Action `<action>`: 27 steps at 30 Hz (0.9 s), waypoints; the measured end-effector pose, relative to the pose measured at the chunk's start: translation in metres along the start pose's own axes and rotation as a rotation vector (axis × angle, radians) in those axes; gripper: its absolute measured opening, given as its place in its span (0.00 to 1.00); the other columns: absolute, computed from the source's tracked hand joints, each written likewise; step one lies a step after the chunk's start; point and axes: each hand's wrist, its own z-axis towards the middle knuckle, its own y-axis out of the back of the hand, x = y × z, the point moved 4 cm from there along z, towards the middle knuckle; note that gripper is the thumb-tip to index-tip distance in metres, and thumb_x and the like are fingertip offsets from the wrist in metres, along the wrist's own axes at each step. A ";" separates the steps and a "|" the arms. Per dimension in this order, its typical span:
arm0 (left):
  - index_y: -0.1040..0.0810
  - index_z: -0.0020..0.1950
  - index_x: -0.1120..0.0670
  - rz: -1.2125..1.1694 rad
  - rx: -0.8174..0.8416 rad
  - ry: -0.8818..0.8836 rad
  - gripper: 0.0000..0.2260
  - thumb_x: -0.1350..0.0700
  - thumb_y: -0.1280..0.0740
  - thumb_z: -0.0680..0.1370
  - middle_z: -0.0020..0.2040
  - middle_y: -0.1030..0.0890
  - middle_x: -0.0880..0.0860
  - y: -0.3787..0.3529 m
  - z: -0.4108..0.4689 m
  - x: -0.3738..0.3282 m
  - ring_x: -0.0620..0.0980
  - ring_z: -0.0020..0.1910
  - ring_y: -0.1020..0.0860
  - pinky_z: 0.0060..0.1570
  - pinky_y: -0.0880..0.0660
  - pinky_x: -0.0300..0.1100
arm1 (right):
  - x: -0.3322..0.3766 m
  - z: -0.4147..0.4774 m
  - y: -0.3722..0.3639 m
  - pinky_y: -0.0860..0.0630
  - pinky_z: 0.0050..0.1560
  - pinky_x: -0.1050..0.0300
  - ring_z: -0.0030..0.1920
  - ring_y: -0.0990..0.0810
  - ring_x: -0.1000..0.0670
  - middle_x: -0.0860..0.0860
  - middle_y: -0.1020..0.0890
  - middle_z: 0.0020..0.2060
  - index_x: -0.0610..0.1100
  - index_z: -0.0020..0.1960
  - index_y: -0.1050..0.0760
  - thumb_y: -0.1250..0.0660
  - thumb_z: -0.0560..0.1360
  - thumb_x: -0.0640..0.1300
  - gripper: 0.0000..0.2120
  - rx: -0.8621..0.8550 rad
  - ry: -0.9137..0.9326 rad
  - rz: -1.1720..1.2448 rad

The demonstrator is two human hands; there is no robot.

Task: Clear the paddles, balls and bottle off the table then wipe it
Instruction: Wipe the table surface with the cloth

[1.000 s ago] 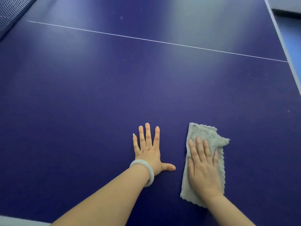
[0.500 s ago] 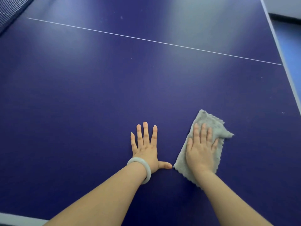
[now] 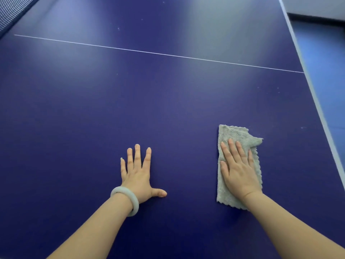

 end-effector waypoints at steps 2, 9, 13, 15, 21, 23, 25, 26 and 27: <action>0.65 0.79 0.48 -0.114 -0.077 0.031 0.52 0.29 0.35 0.71 0.77 0.72 0.54 0.004 -0.001 -0.020 0.55 0.75 0.72 0.75 0.66 0.54 | 0.000 0.001 0.000 0.60 0.78 0.43 0.78 0.63 0.53 0.55 0.58 0.79 0.54 0.80 0.58 0.62 0.79 0.57 0.30 0.004 0.017 -0.004; 0.61 0.80 0.51 -0.186 -0.154 -0.029 0.47 0.29 0.41 0.74 0.78 0.68 0.55 -0.004 0.031 -0.158 0.54 0.77 0.69 0.75 0.66 0.51 | -0.010 0.012 0.001 0.62 0.77 0.43 0.78 0.64 0.52 0.54 0.59 0.79 0.55 0.80 0.59 0.59 0.81 0.58 0.29 -0.010 0.133 0.027; 0.68 0.78 0.53 -0.236 -0.144 0.155 0.48 0.25 0.50 0.73 0.76 0.72 0.58 -0.019 0.047 -0.196 0.58 0.74 0.74 0.73 0.70 0.58 | -0.048 0.025 0.003 0.62 0.77 0.44 0.78 0.65 0.53 0.56 0.59 0.79 0.56 0.80 0.60 0.59 0.81 0.57 0.28 -0.004 0.238 0.006; 0.75 0.75 0.54 -0.192 -0.125 0.183 0.55 0.21 0.49 0.68 0.74 0.76 0.59 -0.025 0.051 -0.200 0.59 0.71 0.78 0.68 0.74 0.59 | -0.092 0.032 0.006 0.65 0.77 0.46 0.77 0.67 0.54 0.56 0.61 0.79 0.56 0.79 0.63 0.57 0.81 0.56 0.29 -0.010 0.101 0.023; 0.85 0.66 0.55 -0.137 -0.012 0.248 0.67 0.16 0.44 0.56 0.62 0.87 0.60 -0.026 0.055 -0.201 0.61 0.63 0.84 0.65 0.76 0.61 | -0.160 0.002 0.007 0.63 0.77 0.43 0.78 0.67 0.51 0.52 0.64 0.79 0.52 0.78 0.69 0.63 0.82 0.54 0.28 -0.041 -0.307 0.079; 0.87 0.64 0.55 -0.125 -0.009 0.258 0.66 0.16 0.45 0.57 0.61 0.87 0.60 -0.025 0.055 -0.202 0.61 0.64 0.84 0.67 0.74 0.62 | -0.138 0.001 0.004 0.65 0.77 0.44 0.78 0.65 0.50 0.51 0.62 0.79 0.51 0.79 0.66 0.63 0.80 0.55 0.29 -0.062 -0.229 0.062; 0.88 0.62 0.55 -0.116 -0.009 0.270 0.66 0.16 0.45 0.57 0.62 0.86 0.60 -0.025 0.055 -0.202 0.62 0.65 0.82 0.68 0.73 0.62 | -0.116 0.017 0.005 0.65 0.77 0.44 0.79 0.63 0.50 0.52 0.59 0.79 0.51 0.80 0.61 0.60 0.80 0.55 0.30 -0.056 -0.030 0.054; 0.88 0.62 0.55 -0.113 -0.006 0.276 0.66 0.16 0.44 0.57 0.63 0.86 0.60 -0.024 0.055 -0.202 0.62 0.66 0.81 0.68 0.72 0.62 | -0.108 0.031 0.008 0.63 0.77 0.43 0.79 0.63 0.50 0.52 0.58 0.80 0.52 0.80 0.60 0.58 0.81 0.56 0.29 -0.048 0.089 0.044; 0.88 0.62 0.55 -0.113 -0.005 0.281 0.66 0.16 0.44 0.57 0.64 0.85 0.60 -0.024 0.054 -0.203 0.62 0.67 0.81 0.69 0.72 0.62 | -0.105 0.045 0.011 0.62 0.77 0.43 0.79 0.63 0.51 0.53 0.58 0.80 0.53 0.80 0.58 0.58 0.81 0.56 0.29 -0.036 0.192 0.033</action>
